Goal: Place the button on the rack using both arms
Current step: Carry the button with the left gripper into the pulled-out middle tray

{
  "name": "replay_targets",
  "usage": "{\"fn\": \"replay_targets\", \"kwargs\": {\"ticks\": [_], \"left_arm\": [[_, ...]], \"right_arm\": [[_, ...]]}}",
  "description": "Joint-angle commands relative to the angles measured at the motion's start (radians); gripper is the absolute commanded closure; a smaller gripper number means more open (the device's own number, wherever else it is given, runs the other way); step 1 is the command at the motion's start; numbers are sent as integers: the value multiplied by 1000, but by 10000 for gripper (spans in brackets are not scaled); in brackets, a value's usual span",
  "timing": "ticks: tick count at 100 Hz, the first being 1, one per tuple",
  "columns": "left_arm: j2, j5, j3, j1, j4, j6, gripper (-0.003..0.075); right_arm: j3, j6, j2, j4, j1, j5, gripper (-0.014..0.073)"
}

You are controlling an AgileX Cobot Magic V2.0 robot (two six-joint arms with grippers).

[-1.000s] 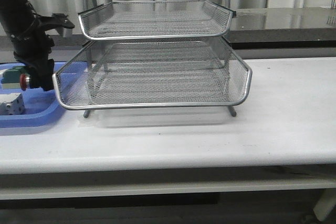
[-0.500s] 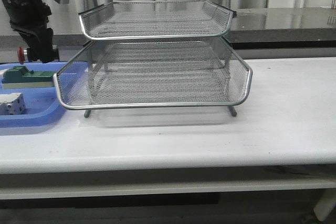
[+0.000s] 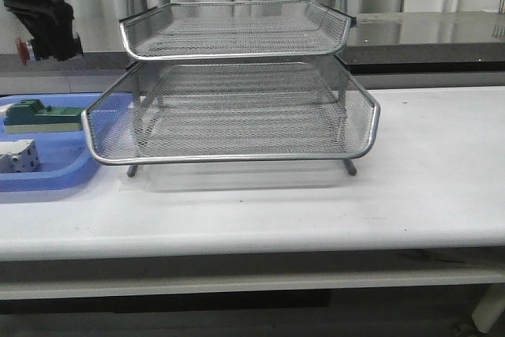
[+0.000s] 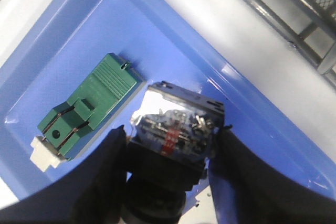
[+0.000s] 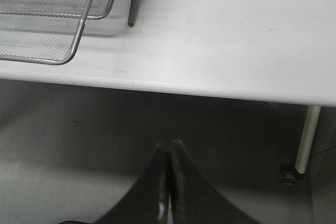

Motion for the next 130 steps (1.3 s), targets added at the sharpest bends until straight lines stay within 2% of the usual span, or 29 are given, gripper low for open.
{"fn": "replay_targets", "kwargs": {"ticks": [1,30,52,75,97,130], "left_arm": [[-118,23,-2,-3,-7,-15,741],[-300,23,200,-3,-16,-36,741],[-459,23,359,-5,-140,-38,741],[-575,23,433,-47,-173,-38,741],[-601,23,456,-199,-175,-38,741],[-526,14,466,-467,-173,-38,741]], "right_arm": [[-24,-3,3,1,-6,-54,662],[-24,-3,3,1,-6,-54,662],[-24,-3,3,1,-6,-54,662],[-24,-3,3,1,-6,-54,662],[-24,-3,3,1,-6,-55,662],[-24,-3,3,1,-6,-55,662]]}}
